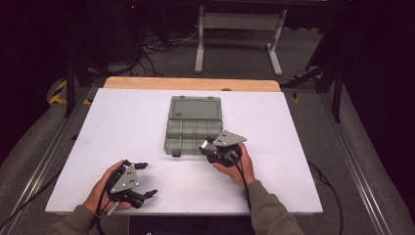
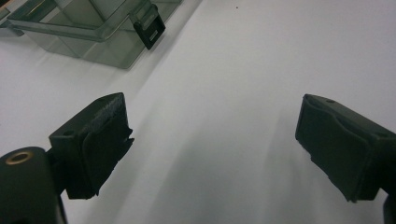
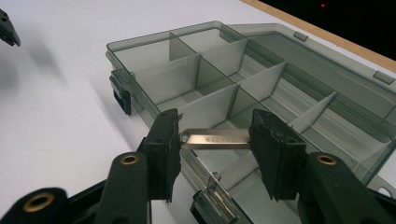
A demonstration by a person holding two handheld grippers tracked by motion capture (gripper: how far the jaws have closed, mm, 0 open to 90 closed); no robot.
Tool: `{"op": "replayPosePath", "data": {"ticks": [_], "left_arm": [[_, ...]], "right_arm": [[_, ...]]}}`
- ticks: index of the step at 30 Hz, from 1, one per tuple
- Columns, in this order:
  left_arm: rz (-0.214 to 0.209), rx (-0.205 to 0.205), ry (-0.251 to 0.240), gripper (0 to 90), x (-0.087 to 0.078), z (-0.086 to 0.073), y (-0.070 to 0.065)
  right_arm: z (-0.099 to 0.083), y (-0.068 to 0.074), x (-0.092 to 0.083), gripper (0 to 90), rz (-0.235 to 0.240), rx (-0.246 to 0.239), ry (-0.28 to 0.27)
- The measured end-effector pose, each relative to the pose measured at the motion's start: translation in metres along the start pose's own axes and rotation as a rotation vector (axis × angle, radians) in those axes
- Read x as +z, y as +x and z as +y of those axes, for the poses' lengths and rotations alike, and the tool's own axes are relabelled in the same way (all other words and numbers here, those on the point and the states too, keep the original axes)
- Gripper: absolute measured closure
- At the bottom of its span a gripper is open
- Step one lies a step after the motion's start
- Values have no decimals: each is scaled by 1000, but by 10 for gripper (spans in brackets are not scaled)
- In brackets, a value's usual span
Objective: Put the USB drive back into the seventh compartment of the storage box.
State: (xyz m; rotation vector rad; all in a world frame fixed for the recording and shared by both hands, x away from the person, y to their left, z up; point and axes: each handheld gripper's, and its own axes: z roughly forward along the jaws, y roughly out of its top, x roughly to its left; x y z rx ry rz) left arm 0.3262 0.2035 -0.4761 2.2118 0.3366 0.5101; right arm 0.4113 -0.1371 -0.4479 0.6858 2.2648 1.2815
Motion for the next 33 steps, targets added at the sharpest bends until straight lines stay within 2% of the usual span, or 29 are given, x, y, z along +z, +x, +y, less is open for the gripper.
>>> {"op": "replayPosePath", "data": {"ticks": [6, 18, 22, 33], "left_arm": [[-3, -8, 0, 105, 0, 0, 0], [-3, 1, 10, 105, 1, 0, -1], [-6, 1, 12, 105, 1, 0, -1], [-5, 1, 11, 105, 0, 0, -1]], "right_arm": [[0, -1, 1, 535, -7, 1, 1], [0, -1, 3, 534, -2, 3, 1], [-1, -1, 5, 500, 2, 11, 8], [-1, 1, 2, 498, 1, 8, 6]]}}
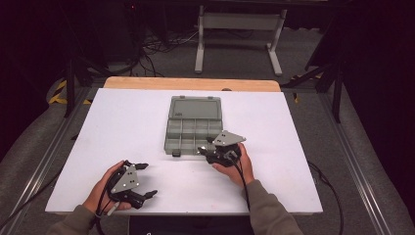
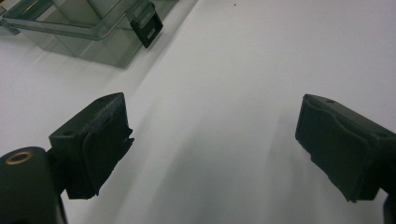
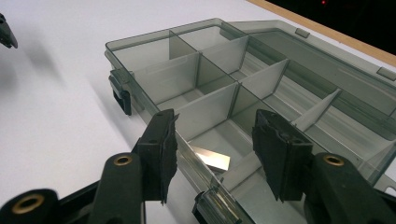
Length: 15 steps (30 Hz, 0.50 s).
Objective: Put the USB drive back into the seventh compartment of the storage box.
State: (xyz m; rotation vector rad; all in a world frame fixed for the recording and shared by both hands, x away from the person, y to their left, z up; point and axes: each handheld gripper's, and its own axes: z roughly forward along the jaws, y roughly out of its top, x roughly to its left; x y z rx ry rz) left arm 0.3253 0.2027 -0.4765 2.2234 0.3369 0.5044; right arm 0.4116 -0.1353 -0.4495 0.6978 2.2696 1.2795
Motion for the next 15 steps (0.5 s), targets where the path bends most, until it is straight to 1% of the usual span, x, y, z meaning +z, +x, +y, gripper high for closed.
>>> {"op": "replayPosePath", "data": {"ticks": [2, 3, 4, 5, 9, 13, 15], "left_arm": [[2, -1, -5, 106, -1, 0, 0], [5, 0, -8, 106, -1, 0, 0], [5, 0, -8, 106, -1, 0, 0], [8, -2, -13, 106, -2, 0, 1], [14, 0, -18, 108, -3, 0, 1], [26, -7, -30, 113, -5, 1, 1], [38, -16, -50, 120, -7, 1, 1]], "right_arm": [[0, 1, -2, 499, -2, -6, -6], [1, 3, -5, 499, -7, -20, -10], [1, 3, -5, 499, -7, -20, -10], [2, 4, -9, 499, -10, -31, -17], [3, 7, -18, 500, -9, -52, -33], [3, 8, -25, 502, -5, -61, -43], [1, 8, -33, 506, -1, -60, -48]]}}
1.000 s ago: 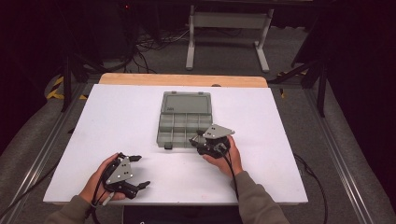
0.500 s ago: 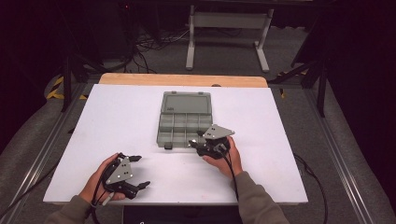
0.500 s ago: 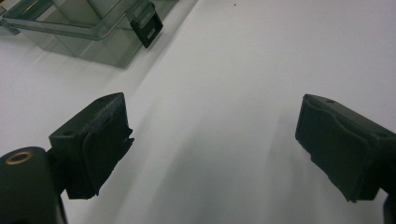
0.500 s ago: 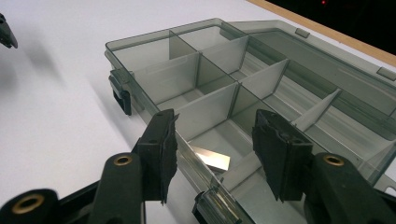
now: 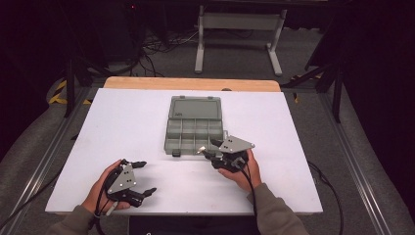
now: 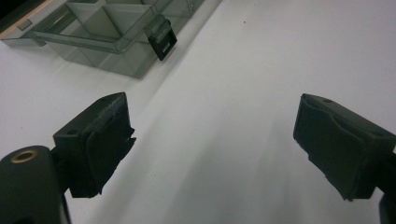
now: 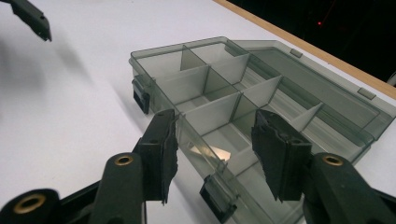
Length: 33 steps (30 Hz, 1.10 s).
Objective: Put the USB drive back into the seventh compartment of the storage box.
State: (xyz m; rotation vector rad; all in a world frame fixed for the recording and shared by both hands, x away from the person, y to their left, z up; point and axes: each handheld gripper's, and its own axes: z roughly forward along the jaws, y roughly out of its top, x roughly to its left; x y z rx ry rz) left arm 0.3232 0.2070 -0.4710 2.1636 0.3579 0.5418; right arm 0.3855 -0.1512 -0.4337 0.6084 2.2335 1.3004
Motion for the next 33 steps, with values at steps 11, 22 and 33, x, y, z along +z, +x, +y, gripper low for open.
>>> {"op": "replayPosePath", "data": {"ticks": [11, 22, 33], "left_arm": [[65, -5, -15, 193, -3, 1, 1], [61, -37, -36, 472, -7, 0, 7], [40, -44, -33, 650, -8, 0, 10]], "right_arm": [[-6, 0, -22, 528, 2, 4, -15], [-19, 3, -37, 806, 20, -42, 28], [-25, 4, -40, 860, 34, -53, 45]]}}
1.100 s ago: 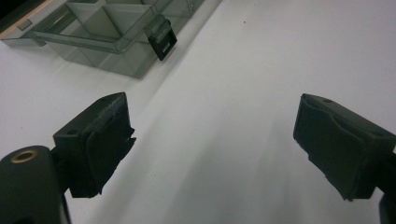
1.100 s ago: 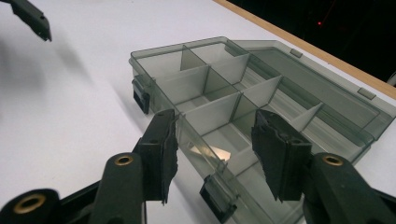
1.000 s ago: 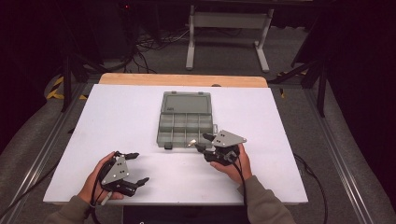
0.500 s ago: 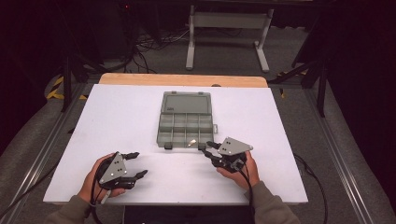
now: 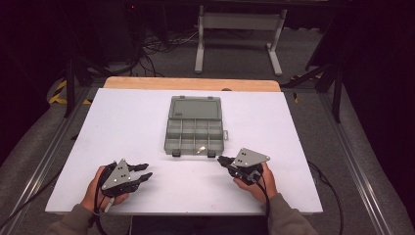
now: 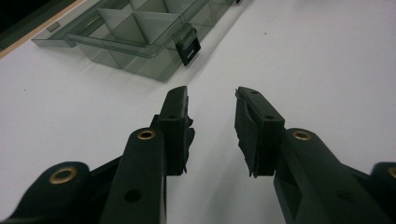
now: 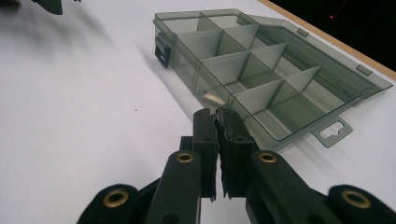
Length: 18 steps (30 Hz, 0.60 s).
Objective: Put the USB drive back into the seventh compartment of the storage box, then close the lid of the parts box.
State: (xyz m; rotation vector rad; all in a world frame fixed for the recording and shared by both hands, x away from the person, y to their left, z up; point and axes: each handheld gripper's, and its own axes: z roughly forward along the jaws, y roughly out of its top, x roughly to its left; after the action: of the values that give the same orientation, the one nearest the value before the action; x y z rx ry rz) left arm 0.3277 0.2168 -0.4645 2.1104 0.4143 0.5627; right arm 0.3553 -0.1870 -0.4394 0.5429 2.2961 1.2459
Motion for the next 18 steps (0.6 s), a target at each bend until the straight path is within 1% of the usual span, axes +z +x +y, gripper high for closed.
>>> {"op": "replayPosePath", "data": {"ticks": [1, 2, 4, 5, 6, 7, 8, 9, 11, 15, 18], "left_arm": [[-3, 2, 1, 663, 0, 0, 0], [-2, 2, 1, 696, 0, 0, 0], [0, -1, 1, 703, -1, 0, 0], [-4, 0, 1, 787, -2, 0, 2], [-4, -9, -1, 823, -1, 0, 3], [-4, -9, -1, 851, -1, 0, 3], [-16, -21, 3, 879, 0, 1, 5], [-16, -21, 3, 896, 0, 1, 5], [-16, -22, 21, 897, 3, 1, 7], [-11, -26, 31, 894, 4, 1, 8], [-13, -29, 39, 892, 6, 1, 11]], "right_arm": [[0, 0, 0, 861, -3, 4, -2], [0, 0, -1, 871, -3, 4, -4], [0, 0, -1, 875, -3, 3, -5], [0, 0, -1, 896, -2, -1, -1], [0, -1, -1, 900, -1, -2, 3], [0, -1, -1, 900, -1, -2, 3], [-1, -2, -1, 900, -6, -13, 18], [-2, -3, -1, 900, -7, -9, 19], [-4, -6, -2, 900, -8, 12, 15], [-5, -9, -4, 900, -16, 24, 7], [-5, -11, -5, 900, -27, 28, 8]]}}
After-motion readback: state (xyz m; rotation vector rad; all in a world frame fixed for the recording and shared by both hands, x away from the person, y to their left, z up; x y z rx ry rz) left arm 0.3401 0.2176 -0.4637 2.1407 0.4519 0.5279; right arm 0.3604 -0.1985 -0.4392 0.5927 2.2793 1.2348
